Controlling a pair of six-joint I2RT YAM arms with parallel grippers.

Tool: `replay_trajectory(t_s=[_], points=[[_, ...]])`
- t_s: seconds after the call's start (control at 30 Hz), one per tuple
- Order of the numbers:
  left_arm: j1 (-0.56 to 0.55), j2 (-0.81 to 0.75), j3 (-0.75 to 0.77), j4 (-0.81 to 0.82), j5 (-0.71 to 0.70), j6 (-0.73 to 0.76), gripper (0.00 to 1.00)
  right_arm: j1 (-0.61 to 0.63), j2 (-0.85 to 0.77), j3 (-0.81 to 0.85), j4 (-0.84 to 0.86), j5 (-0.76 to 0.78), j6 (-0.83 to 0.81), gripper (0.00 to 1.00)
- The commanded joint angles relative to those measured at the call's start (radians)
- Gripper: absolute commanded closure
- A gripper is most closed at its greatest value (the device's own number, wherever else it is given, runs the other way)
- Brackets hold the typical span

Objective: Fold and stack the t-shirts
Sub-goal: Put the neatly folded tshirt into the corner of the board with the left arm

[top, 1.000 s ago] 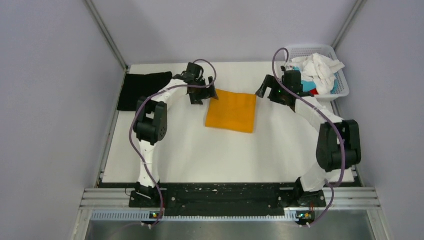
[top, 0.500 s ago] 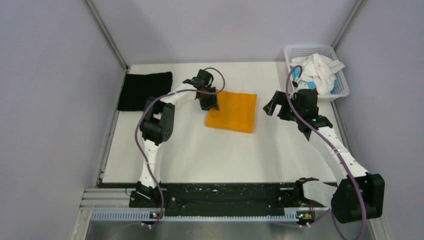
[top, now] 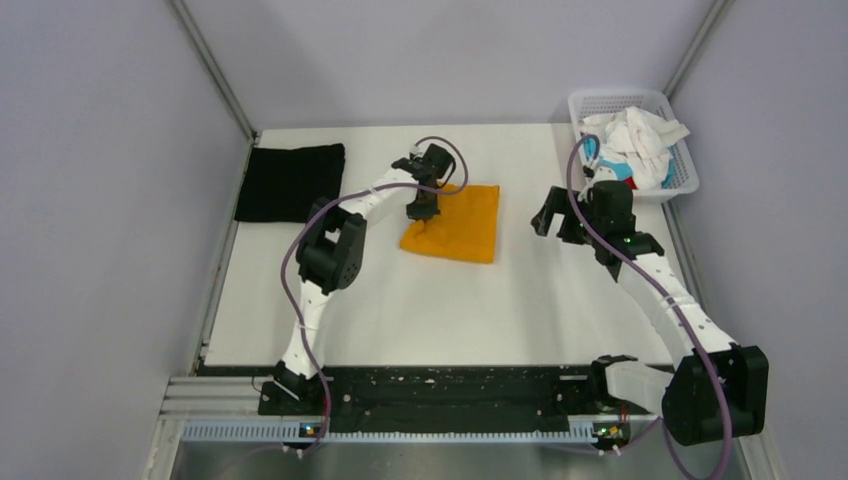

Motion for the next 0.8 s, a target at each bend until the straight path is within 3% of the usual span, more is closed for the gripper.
replay_trajectory(t_s=[0.0,0.17,0.4,0.77], points=[[0.031,-0.051,-0.004,-0.075,-0.289,0.087,1.00,-0.004,0.022,0.010,0.021,0.004,-0.027,0.01],[0.085,-0.149,-0.075,0.028,-0.329,0.237,1.00,-0.003,0.007,0.002,0.021,0.028,-0.031,0.01],[0.169,-0.235,-0.060,0.135,-0.403,0.432,1.00,-0.003,-0.013,0.001,0.029,0.094,-0.040,0.01],[0.320,-0.242,0.081,0.218,-0.444,0.663,1.00,-0.003,-0.081,-0.028,0.046,0.157,-0.057,0.01]])
